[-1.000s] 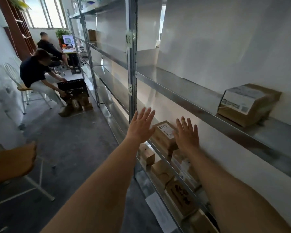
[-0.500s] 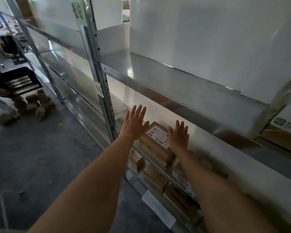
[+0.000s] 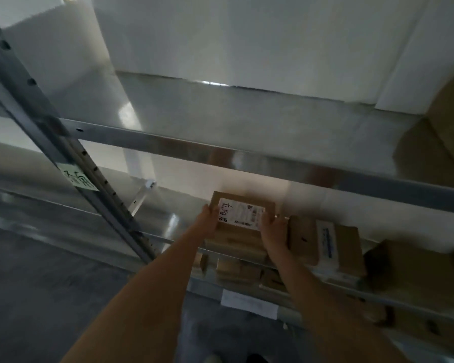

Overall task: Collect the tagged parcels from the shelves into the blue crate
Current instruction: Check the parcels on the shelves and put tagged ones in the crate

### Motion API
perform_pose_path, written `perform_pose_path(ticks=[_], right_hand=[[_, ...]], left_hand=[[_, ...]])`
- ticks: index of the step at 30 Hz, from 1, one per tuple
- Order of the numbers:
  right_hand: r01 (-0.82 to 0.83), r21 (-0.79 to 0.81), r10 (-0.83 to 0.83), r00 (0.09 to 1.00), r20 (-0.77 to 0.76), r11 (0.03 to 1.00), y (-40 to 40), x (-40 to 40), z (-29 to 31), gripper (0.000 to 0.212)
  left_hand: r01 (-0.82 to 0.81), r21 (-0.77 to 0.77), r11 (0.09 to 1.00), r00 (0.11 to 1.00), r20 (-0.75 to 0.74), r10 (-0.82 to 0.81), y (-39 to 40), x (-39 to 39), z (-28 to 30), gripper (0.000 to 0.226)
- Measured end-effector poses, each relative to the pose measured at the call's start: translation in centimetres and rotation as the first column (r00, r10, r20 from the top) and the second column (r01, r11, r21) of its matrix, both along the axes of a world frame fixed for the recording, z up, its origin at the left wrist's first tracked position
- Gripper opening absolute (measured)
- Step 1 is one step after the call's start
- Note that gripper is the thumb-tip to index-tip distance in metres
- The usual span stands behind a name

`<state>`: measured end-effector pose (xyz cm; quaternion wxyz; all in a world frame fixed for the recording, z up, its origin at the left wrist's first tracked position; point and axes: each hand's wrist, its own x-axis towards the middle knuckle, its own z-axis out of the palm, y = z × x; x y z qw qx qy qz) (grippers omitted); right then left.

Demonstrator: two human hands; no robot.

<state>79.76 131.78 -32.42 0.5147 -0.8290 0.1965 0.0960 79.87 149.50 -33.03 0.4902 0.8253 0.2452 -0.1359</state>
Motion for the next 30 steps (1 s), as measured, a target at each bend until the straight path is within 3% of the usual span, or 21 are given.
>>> perform_pose_path(ticks=[4,7,10,13,17,21,25,28,30], right_hand=[[-0.002,0.074,0.002,1.0,0.004,0.997,0.0,-1.0,0.1,0.048],[-0.016,0.134,-0.006,0.987,0.162,0.991,0.8,-2.5,-0.1,0.038],[0.003,0.096,-0.03,0.959,0.282,0.995,1.8,-4.6,-0.6,0.025],[0.019,0.077,-0.048,0.921,0.386,0.997,2.7,-6.1,0.0,0.035],[0.038,0.111,-0.082,0.901,0.426,0.993,3.4,-6.4,0.2,0.04],[0.004,0.123,-0.047,0.936,0.348,0.992,3.7,-5.9,2.2,0.019],[0.0,0.127,-0.01,0.997,0.076,0.992,3.0,-3.8,3.9,0.038],[0.047,0.151,-0.025,0.99,-0.141,0.987,2.9,-2.0,4.1,0.047],[0.072,0.171,-0.037,0.979,-0.201,0.983,3.0,-1.1,4.0,0.048]], left_hand=[[-0.001,-0.09,0.996,0.997,0.073,0.008,0.7,-0.7,-0.6,0.035],[0.013,-0.206,0.978,0.969,0.244,0.039,1.1,-2.7,0.0,0.032],[0.058,-0.278,0.959,0.915,0.398,0.06,1.7,-5.4,0.9,0.038],[0.104,-0.32,0.942,0.874,0.481,0.066,2.3,-7.0,1.3,0.041],[0.128,-0.25,0.96,0.855,0.518,0.021,3.0,-7.0,2.3,0.04],[-0.056,-0.266,0.962,0.91,0.382,0.159,3.8,-6.3,3.8,0.035],[-0.196,-0.404,0.894,0.961,0.103,0.257,6.6,-5.2,5.2,0.052],[-0.15,-0.425,0.893,0.981,0.049,0.188,7.8,-4.8,5.9,0.062],[-0.124,-0.415,0.901,0.987,0.041,0.155,7.8,-4.5,6.0,0.063]])
